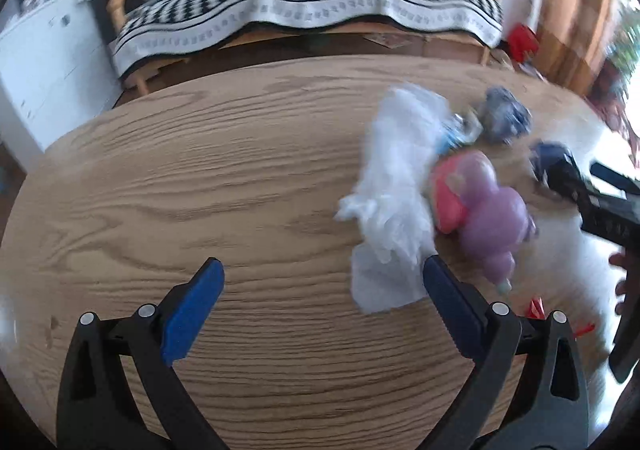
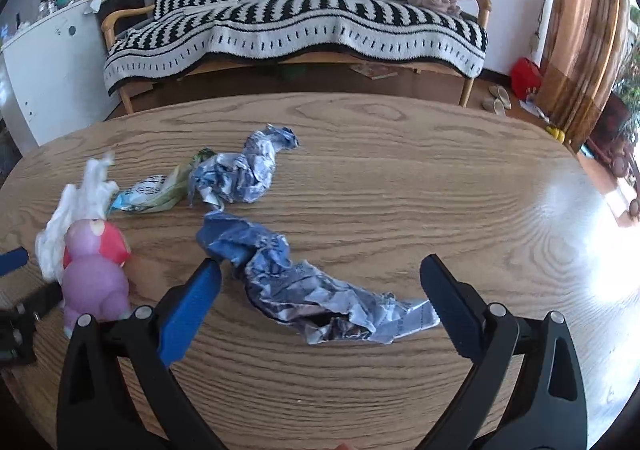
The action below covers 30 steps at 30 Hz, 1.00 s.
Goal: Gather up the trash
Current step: 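Grasp the white plastic bag with the left gripper while the right gripper grasps the blue-silver foil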
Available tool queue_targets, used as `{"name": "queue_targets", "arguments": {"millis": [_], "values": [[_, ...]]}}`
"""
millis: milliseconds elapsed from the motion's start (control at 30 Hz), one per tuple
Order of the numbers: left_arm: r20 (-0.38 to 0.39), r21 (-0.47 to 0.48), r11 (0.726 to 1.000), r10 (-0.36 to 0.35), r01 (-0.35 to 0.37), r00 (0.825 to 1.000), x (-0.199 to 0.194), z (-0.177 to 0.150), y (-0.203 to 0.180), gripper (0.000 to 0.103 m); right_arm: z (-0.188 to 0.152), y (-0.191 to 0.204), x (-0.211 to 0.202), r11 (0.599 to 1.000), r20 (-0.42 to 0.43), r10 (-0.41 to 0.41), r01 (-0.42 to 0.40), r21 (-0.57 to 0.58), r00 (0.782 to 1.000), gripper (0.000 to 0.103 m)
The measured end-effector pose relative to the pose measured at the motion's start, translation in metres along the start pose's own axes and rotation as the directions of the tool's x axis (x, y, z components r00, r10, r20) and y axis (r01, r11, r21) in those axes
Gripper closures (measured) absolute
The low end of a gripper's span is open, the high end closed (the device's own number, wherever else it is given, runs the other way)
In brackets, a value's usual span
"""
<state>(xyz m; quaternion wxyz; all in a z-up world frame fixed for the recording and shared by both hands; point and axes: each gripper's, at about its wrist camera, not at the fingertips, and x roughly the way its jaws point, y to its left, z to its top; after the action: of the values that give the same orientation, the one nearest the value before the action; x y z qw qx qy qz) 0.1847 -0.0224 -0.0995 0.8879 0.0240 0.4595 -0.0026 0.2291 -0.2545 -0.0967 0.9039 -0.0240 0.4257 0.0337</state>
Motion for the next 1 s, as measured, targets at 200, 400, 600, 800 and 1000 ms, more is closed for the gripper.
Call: {"name": "queue_targets", "arguments": {"millis": [200,400,600,800,1000], "values": [[0.038,0.07,0.997,0.027,-0.029,0.999,0.007,0.006,-0.013,0.006,-0.001,0.007,0.007,0.999,-0.042,-0.008,0.006,-0.033,0.999,0.007],[0.029,0.017,0.999,-0.044,0.044,0.999,0.015,0.012,0.004,0.012,-0.003,0.0,0.007,0.998,-0.047,0.059,-0.059,0.009,0.997,0.008],[0.038,0.07,0.995,-0.07,0.068,0.997,0.006,0.014,-0.005,0.075,-0.004,0.004,-0.001,0.996,-0.017,0.09,-0.091,-0.019,0.996,0.041],[-0.001,0.043,0.988,-0.148,0.148,0.989,0.001,0.012,-0.005,0.091,-0.005,0.004,-0.01,0.987,-0.014,0.159,-0.159,0.003,0.987,0.06],[0.003,0.032,0.989,-0.147,0.147,0.989,-0.006,0.014,-0.003,0.091,-0.004,0.006,-0.019,0.971,-0.001,0.236,-0.236,0.033,0.972,0.061]]}}
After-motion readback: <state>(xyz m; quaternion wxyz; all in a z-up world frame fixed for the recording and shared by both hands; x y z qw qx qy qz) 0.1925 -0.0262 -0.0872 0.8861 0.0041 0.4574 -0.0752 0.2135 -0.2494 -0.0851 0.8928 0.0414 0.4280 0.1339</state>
